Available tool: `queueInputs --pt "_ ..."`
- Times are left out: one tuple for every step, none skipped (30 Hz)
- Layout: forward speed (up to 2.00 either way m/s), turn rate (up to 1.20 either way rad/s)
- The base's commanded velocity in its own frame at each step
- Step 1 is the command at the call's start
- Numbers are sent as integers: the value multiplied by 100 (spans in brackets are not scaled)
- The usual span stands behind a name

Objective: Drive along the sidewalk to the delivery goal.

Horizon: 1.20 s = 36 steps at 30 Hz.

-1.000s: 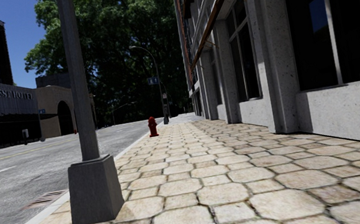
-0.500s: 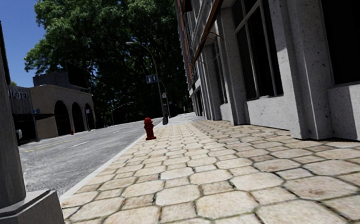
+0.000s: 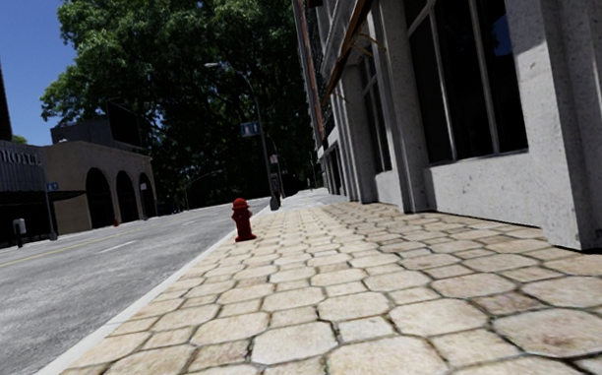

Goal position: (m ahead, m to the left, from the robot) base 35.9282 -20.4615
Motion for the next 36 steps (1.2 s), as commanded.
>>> queueInputs --pt "199 0" --pt "199 0" --pt "199 0" --pt "199 0" --pt "199 0" --pt "199 0" --pt "199 0" --pt "199 0" --pt "199 0" --pt "199 0" --pt "199 0" --pt "199 0" --pt "199 0" --pt "199 0" --pt "199 0" --pt "199 0" --pt "199 0" --pt "199 0" --pt "199 0" --pt "199 0" --pt "199 0" --pt "199 0" --pt "199 0" --pt "199 0" --pt "199 0" --pt "199 0" --pt "199 0" --pt "199 0" --pt "199 0" --pt "199 0" --pt "199 0" --pt "199 0" --pt "199 0" --pt "199 0" --pt "199 0" --pt "199 0"
